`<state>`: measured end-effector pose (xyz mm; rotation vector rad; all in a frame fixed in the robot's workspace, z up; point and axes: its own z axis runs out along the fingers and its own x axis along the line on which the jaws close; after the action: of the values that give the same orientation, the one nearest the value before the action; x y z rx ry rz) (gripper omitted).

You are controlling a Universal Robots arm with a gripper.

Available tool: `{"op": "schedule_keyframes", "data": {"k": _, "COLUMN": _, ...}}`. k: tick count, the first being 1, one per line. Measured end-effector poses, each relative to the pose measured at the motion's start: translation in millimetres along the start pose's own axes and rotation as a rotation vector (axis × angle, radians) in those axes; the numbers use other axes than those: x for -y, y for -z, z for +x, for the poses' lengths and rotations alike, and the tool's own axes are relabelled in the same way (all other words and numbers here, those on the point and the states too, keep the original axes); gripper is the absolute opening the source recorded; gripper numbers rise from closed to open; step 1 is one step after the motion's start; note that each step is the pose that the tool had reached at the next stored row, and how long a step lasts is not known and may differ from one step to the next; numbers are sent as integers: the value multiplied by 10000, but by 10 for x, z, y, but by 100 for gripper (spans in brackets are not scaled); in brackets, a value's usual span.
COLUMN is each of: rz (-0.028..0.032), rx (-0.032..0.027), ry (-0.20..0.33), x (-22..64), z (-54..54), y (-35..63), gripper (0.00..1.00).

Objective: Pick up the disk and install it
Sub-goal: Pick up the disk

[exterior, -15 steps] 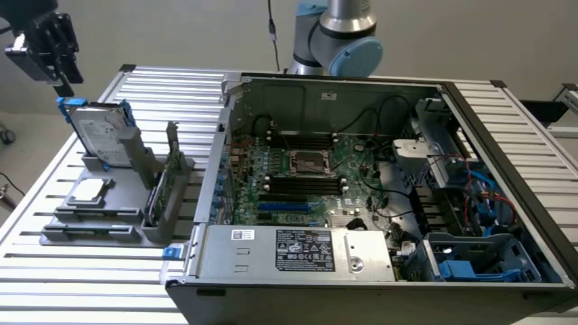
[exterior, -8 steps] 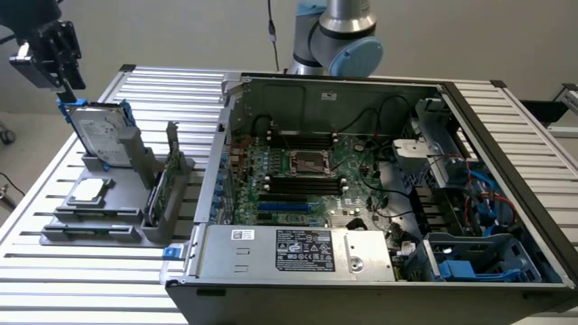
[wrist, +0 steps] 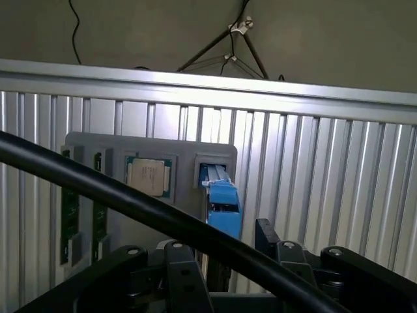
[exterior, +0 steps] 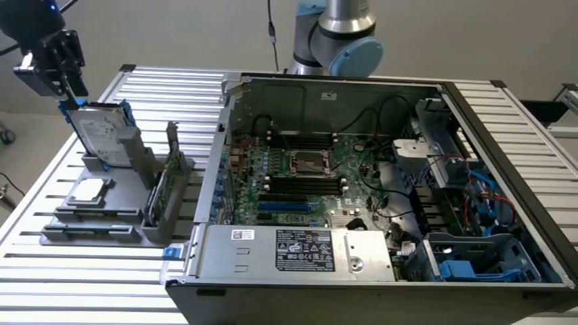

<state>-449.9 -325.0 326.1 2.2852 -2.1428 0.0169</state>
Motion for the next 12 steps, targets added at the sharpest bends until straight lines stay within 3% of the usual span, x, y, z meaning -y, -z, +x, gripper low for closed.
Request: {"op": "schedule_keyframes", "data": {"k": 12, "rz": -6, "rx": 5, "ry": -461, "x": -10, "z": 10, "y": -210, "gripper": 48}}
